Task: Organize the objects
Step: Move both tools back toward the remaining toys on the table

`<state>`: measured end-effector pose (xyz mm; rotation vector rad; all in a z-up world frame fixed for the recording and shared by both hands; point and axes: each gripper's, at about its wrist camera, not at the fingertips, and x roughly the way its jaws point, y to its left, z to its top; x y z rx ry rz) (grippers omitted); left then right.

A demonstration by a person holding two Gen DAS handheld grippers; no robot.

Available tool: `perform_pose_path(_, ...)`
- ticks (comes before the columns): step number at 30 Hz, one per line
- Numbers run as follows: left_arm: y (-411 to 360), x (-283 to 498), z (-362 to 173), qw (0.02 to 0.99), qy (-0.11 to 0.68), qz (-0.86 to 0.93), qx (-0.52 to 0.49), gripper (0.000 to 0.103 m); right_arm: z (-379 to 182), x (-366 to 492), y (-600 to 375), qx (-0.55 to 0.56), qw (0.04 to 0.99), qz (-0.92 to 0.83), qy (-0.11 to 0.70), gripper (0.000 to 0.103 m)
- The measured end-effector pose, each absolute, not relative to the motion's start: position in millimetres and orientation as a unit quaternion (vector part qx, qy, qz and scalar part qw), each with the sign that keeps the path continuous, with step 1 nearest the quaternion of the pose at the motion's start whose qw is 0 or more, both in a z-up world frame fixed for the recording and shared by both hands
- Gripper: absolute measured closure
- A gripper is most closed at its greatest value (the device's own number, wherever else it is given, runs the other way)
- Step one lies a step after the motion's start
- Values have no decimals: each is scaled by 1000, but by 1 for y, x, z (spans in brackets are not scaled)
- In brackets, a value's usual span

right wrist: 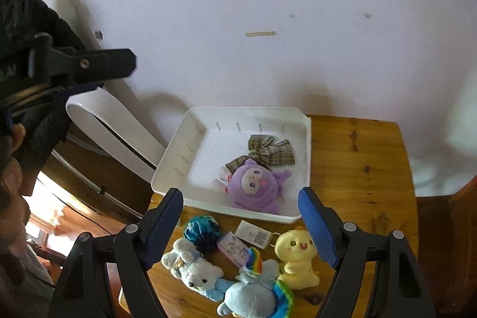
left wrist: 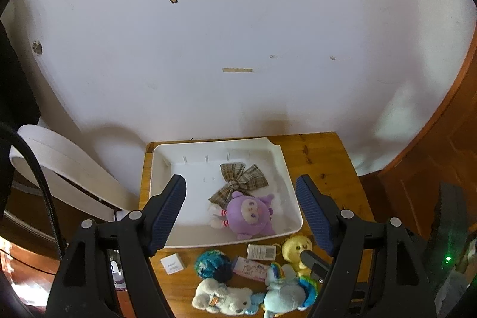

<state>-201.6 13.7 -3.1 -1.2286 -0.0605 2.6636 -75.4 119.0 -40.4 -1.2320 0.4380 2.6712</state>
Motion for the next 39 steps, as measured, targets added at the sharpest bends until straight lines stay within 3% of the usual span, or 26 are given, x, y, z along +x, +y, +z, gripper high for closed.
perform_pose_path(9,-32,-166,15,94,4,914,-395,24,-24,-48,78,-399,131,900,118,23)
perform_pose_path(15,-72,-152,3,75,-13,911,-406,24,-34,-42,61,-417,152,885,140,23)
perform_pose_path(20,-100,-143,-14,80,-51,900,-426,24,-46,-45,38,-441,139,877,130,23)
perform_pose_path(39,-118,-142,-127,31,-58,856,-512,24,-121,-70,-7,-520,58,848,77,23)
